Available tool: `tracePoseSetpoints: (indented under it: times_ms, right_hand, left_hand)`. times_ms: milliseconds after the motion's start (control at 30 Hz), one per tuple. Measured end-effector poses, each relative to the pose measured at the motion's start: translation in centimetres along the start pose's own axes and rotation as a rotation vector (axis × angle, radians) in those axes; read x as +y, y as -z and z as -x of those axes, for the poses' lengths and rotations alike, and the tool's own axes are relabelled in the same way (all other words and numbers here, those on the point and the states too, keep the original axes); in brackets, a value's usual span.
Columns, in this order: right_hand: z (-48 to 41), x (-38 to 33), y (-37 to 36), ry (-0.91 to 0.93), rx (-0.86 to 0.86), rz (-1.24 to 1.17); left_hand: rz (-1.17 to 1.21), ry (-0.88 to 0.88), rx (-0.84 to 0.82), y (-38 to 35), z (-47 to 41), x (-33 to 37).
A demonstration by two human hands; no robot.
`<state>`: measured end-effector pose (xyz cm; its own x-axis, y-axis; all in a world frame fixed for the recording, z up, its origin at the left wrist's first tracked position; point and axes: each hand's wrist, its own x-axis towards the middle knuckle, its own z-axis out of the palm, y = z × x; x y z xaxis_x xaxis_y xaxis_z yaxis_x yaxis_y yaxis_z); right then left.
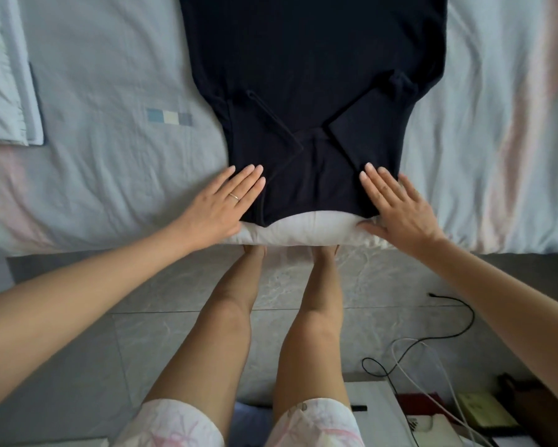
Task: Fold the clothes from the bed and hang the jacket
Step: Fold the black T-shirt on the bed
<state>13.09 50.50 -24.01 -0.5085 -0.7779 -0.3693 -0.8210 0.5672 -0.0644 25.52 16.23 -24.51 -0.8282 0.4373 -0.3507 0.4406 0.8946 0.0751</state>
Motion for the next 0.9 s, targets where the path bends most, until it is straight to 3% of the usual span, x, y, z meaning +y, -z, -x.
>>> tracePoseSetpoints:
  times_ms: [167, 367, 467, 533, 634, 700, 767, 900]
  right_hand:
    - [-0.7, 1.0, 0.8, -0.018, 0.088, -0.169]
    - [-1.7, 1.2, 4.4, 0.082, 0.019, -0.318]
    - [-1.9, 0.7, 7.7, -0.078, -0.395, -0.505]
    - [-1.8, 0.6, 8.5, -0.126, -0.700, -0.633]
    - [-1.2, 0.8, 9.1, -0.084, -0.900, -0.830]
    - [-1.2, 1.8, 9.5, -0.084, -0.931, -0.882]
    - [-1.7, 3.6, 9.9, -0.164, -0.859, -0.926]
    - [-5.4, 7.4, 11.7, -0.456, -0.421, -1.303]
  left_hand:
    - [0.007, 0.024, 0.082, 0.6, -0.7, 0.5]
    - [0.369, 0.119, -0.022, 5.1, -1.6, -0.3]
    - [0.615, 0.222, -0.384, 8.5, -1.8, -1.1]
    - [0.917, 0.246, -0.595, 9.4, -1.5, -1.0]
    - [1.331, 0.334, -0.730, 9.3, -0.5, -0.4]
    - [1.441, 0.420, -0.687, 9.3, 0.2, -1.1]
    - [1.527, 0.526, -0.533, 9.1, 0.4, -2.5]
    - [1.577, 0.782, -0.029, 9.0, -1.2, -6.1]
